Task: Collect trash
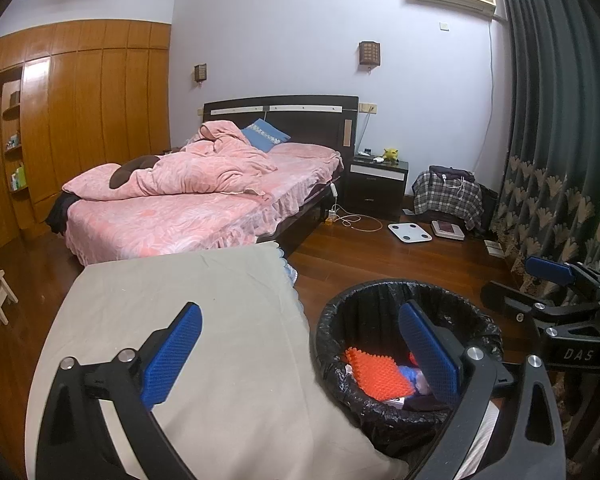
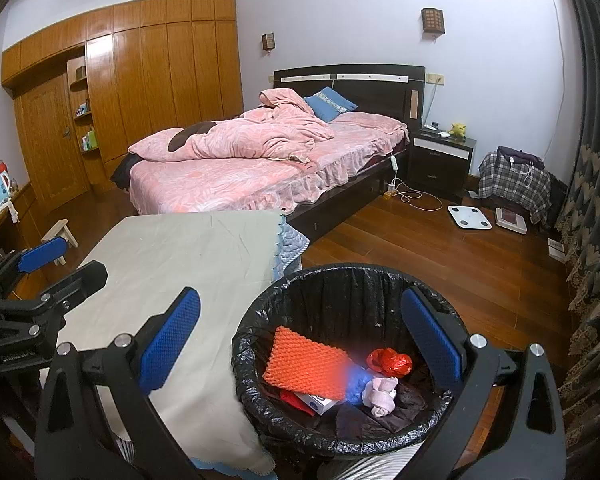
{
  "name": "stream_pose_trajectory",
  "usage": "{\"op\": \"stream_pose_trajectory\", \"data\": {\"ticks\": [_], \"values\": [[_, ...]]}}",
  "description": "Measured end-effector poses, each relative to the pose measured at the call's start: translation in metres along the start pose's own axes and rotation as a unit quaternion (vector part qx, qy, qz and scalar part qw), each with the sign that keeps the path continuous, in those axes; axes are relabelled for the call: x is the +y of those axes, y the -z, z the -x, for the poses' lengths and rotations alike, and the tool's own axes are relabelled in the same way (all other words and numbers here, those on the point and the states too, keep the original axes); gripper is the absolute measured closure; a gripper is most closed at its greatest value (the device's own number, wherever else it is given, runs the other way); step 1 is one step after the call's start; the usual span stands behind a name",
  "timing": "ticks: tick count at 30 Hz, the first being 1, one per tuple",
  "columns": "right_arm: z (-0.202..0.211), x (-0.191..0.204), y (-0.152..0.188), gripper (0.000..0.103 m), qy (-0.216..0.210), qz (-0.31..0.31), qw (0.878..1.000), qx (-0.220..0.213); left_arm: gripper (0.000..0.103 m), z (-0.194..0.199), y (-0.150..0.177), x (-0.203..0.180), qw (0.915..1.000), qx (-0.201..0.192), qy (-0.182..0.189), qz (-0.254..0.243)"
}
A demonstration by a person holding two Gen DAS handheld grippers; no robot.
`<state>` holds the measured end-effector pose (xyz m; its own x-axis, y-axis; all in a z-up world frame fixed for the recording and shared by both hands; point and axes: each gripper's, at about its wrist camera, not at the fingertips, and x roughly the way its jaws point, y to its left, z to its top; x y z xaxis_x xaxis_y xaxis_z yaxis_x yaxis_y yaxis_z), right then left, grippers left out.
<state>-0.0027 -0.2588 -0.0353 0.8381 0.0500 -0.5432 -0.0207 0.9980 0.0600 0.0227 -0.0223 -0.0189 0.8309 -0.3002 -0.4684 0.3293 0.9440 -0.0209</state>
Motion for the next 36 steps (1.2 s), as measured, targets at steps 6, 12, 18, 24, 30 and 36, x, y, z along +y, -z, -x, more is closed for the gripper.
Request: {"op": "stream_pose_trajectory", "data": {"ticks": [6, 12, 18, 24, 30, 36], "values": [[-0.0003, 0.0007, 0.0007, 0.005, 0.000, 0.000, 1.000, 0.000, 0.006, 0.0010, 0.0012, 0.0025, 1.0000, 0.000, -0.003, 0.000], [-0.0004, 0.0014, 0.0010, 0.005, 0.001, 0.000, 1.000, 0.000, 0.006, 0.0011, 0.0011, 0.0030, 1.0000, 0.000, -0.003, 0.000], [-0.0005, 0.0021, 0.0016, 0.005, 0.001, 0.000, 1.000, 0.000, 0.006, 0.0012, 0.0009, 0.0028, 1.0000, -0.001, -0.003, 0.000], [-0.0008, 0.0027, 0.0019, 0.005, 0.001, 0.001, 1.000, 0.000, 0.006, 0.0009, -0.0002, 0.0030, 1.0000, 0.001, -0.004, 0.000], [0.0000, 0.0041, 0.0017, 0.005, 0.001, 0.000, 1.000, 0.000, 0.006, 0.0006, -0.0010, 0.0029, 1.0000, 0.001, -0.004, 0.000], [-0.0001, 0.0045, 0.0020, 0.005, 0.001, 0.000, 1.000, 0.000, 0.006, 0.0007, -0.0013, 0.0024, 1.0000, 0.001, -0.004, 0.000]]}}
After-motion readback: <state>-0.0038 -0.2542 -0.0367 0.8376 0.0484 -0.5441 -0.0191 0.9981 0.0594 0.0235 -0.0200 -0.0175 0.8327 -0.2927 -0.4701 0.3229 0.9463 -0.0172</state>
